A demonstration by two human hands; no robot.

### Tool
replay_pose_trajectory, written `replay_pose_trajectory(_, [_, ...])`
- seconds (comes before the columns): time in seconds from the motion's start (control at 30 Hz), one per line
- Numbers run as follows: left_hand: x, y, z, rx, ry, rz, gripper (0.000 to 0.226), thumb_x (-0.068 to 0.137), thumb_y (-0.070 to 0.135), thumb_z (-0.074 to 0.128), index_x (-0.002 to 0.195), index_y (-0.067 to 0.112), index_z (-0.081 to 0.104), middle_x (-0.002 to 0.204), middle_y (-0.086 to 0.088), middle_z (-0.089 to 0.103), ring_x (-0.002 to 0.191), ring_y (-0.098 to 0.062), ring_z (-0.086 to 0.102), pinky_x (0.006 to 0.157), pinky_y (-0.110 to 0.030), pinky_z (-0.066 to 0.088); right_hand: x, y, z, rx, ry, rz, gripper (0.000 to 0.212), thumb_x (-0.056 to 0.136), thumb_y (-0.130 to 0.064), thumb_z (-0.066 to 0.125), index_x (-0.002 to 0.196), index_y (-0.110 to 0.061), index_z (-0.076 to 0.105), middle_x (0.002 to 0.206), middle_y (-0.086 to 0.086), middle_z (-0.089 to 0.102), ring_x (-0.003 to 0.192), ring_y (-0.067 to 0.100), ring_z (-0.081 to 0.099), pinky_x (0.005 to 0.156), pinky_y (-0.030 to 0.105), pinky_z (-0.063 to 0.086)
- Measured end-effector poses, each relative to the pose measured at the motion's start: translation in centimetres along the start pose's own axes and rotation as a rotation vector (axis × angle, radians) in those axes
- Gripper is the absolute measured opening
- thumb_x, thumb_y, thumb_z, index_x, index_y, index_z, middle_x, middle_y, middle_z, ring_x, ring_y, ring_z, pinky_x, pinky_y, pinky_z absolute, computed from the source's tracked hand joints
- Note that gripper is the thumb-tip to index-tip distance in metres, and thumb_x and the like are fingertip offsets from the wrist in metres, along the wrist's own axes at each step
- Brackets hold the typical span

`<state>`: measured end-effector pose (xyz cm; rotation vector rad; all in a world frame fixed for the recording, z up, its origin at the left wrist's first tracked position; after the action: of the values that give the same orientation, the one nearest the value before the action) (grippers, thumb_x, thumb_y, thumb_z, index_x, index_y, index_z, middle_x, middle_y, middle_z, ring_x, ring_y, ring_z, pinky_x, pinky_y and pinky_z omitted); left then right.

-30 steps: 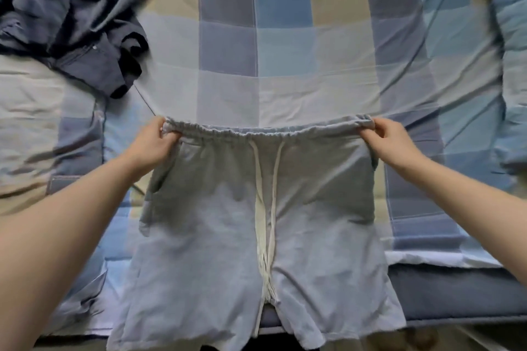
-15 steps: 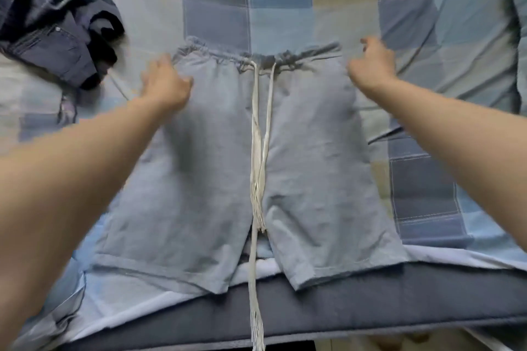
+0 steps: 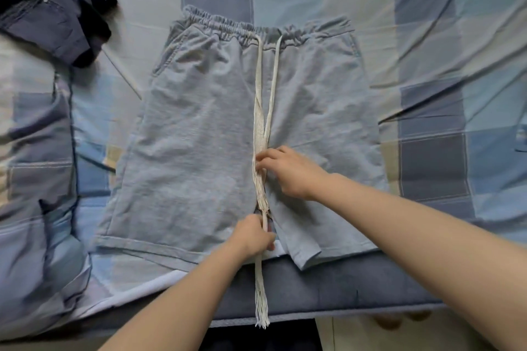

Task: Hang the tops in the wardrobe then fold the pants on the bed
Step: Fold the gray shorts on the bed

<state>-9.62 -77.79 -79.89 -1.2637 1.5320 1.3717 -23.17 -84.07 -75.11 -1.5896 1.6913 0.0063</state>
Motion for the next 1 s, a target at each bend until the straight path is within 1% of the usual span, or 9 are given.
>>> replay_pose_trajectory(0.1, [-1.6, 0.0, 2.0, -0.144, -0.170, 0.035, 0.012, 0.084, -0.001, 0.055, 0.078, 0.009, 0.057, 0.072, -0.010, 0.070, 0.058, -0.016, 0.063, 0.062, -0.025, 0.055, -0.1, -0.2, 0.3, -0.036, 0.027, -0.017, 0.053, 0.085, -0.002, 0.048, 0.134, -0.022, 0.049, 0.148, -0.007, 0.035, 0.123, 0.024, 0.037, 0.093, 0.036, 0.042])
replay_pose_trajectory(0.2, [-3.5, 0.4, 1.0, -0.168, -0.345, 0.092, 0.007, 0.086, -0.001, 0.061, 0.082, 0.004, 0.059, 0.063, -0.005, 0.069, 0.054, -0.015, 0.062, 0.050, -0.020, 0.048, -0.7, 0.2, 0.8, 0.007, 0.023, 0.005, 0.056, 0.084, -0.003, 0.050, 0.136, -0.021, 0.046, 0.147, -0.004, 0.036, 0.126, 0.024, 0.037, 0.100, 0.039, 0.040])
replay_pose_trajectory(0.33, [-5.2, 0.9, -5.4, 0.038, -0.391, 0.117, 0.007, 0.086, 0.014, 0.068, 0.089, 0.009, 0.068, 0.076, -0.003, 0.073, 0.063, -0.009, 0.062, 0.049, -0.017, 0.033, -2.2, 0.6, 1.6, 0.082, 0.012, 0.060, 0.057, 0.082, -0.007, 0.052, 0.137, -0.020, 0.046, 0.143, -0.001, 0.039, 0.129, 0.023, 0.036, 0.105, 0.042, 0.037])
replay_pose_trajectory(0.47, [-6.1, 3.9, -11.8, 0.306, -0.401, 0.088, 0.017, 0.083, 0.015, 0.072, 0.099, 0.012, 0.072, 0.079, 0.003, 0.075, 0.058, -0.006, 0.064, 0.048, -0.016, 0.032, -3.1, 0.7, 2.5, 0.083, 0.012, 0.126, 0.070, 0.083, -0.008, 0.050, 0.147, -0.024, 0.027, 0.139, 0.000, 0.044, 0.125, 0.022, 0.038, 0.104, 0.039, 0.037])
replay_pose_trajectory(0.57, [-5.3, 9.3, -16.8, 0.668, -0.287, 0.139, 0.023, 0.081, 0.016, 0.076, 0.103, 0.021, 0.073, 0.081, 0.006, 0.076, 0.058, -0.006, 0.066, 0.058, -0.019, 0.045, -3.8, 0.8, 3.1, 0.158, 0.034, 0.171, 0.088, 0.079, -0.006, 0.051, 0.153, -0.024, 0.005, 0.138, 0.004, 0.046, 0.128, 0.022, 0.035, 0.107, 0.037, 0.033])
replay_pose_trajectory(0.63, [-3.9, 14.0, -20.0, 0.924, -0.058, 0.226, 0.026, 0.082, 0.011, 0.074, 0.106, 0.020, 0.073, 0.083, 0.001, 0.073, 0.064, -0.011, 0.063, 0.063, -0.023, 0.048, -4.2, 1.1, 3.1, 0.192, 0.059, 0.200, 0.091, 0.079, -0.010, 0.052, 0.152, -0.024, 0.000, 0.136, 0.007, 0.045, 0.128, 0.024, 0.033, 0.110, 0.038, 0.030])
replay_pose_trajectory(0.8, [-1.8, 25.1, -22.0, 1.089, 0.516, 0.683, 0.030, 0.094, 0.003, 0.052, 0.114, 0.015, 0.071, 0.114, -0.013, 0.066, 0.109, -0.033, 0.056, 0.092, -0.042, 0.047, -4.8, 0.4, 3.4, 0.257, 0.146, 0.218, 0.082, 0.078, -0.012, 0.052, 0.150, -0.016, 0.012, 0.137, 0.008, 0.041, 0.131, 0.027, 0.027, 0.115, 0.041, 0.019])
replay_pose_trajectory(0.9, [0.8, 25.7, -19.3, 1.245, 0.591, 0.753, 0.035, 0.096, 0.007, 0.047, 0.126, 0.014, 0.063, 0.133, -0.011, 0.054, 0.134, -0.027, 0.037, 0.109, -0.041, 0.029, -4.7, -0.5, 4.0, 0.250, 0.149, 0.198, 0.078, 0.077, -0.012, 0.052, 0.148, -0.016, 0.022, 0.145, 0.005, 0.036, 0.136, 0.028, 0.022, 0.116, 0.042, 0.017])
replay_pose_trajectory(1.0, [4.7, 22.1, -17.0, 1.087, 0.458, 0.537, 0.047, 0.101, 0.021, 0.041, 0.148, 0.021, 0.037, 0.160, -0.007, 0.019, 0.151, -0.024, 0.002, 0.120, -0.053, 0.006, -4.7, -0.7, 4.2, 0.228, 0.156, 0.198, 0.076, 0.078, -0.014, 0.053, 0.149, -0.016, 0.023, 0.150, 0.003, 0.030, 0.139, 0.028, 0.018, 0.117, 0.043, 0.015])
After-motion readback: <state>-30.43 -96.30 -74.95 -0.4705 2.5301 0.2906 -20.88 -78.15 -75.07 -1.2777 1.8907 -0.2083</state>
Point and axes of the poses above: each hand's wrist, its own x-axis towards the middle knuckle, its own z-axis out of the palm, y = z × x, the point moved 10 cm from there along x, towards the middle knuckle
